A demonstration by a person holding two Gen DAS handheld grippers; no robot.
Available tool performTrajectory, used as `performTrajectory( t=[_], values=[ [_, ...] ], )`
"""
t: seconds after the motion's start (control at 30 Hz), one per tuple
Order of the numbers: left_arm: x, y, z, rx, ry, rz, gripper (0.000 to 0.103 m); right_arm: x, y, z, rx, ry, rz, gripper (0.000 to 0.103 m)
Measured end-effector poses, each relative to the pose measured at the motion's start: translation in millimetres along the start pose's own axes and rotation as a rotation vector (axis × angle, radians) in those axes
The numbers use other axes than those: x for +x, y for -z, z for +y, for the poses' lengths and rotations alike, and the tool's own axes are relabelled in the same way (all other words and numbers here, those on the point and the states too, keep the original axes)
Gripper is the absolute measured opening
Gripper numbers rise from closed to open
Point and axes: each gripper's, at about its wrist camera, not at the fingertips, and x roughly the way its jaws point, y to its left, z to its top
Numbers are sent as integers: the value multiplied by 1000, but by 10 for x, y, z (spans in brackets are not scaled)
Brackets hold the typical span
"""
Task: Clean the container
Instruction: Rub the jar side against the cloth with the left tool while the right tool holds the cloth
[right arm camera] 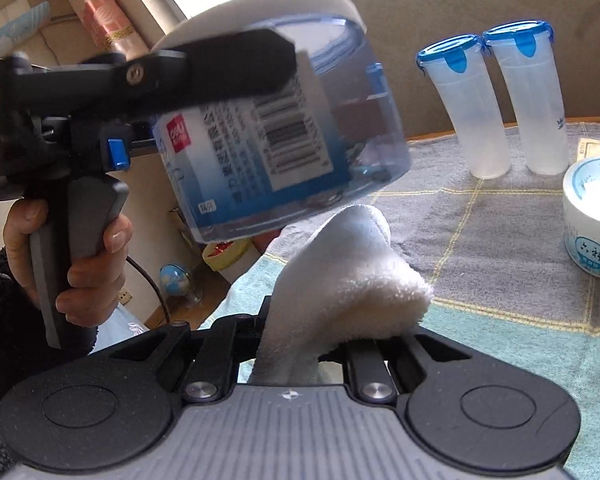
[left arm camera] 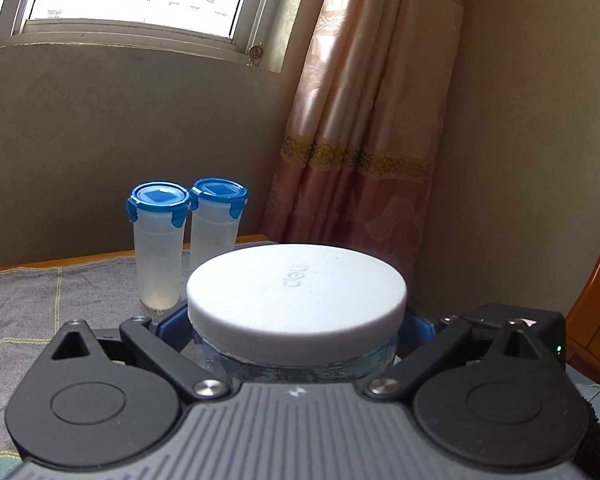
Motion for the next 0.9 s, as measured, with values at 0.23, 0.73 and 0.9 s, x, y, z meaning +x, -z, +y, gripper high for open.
performTrajectory(
  t=[0.23, 0.73, 0.9],
  values=[
    [10, 0, 10, -31, 10, -8, 99, -30, -27, 134, -33, -44, -24, 17],
    [-24, 113, 117, -55, 0, 19, 99, -191, -78, 11, -9, 20, -79, 17],
    [-35, 120, 179, -63, -17, 24, 99, -281, -84, -50, 0, 51, -102, 18]
  ],
)
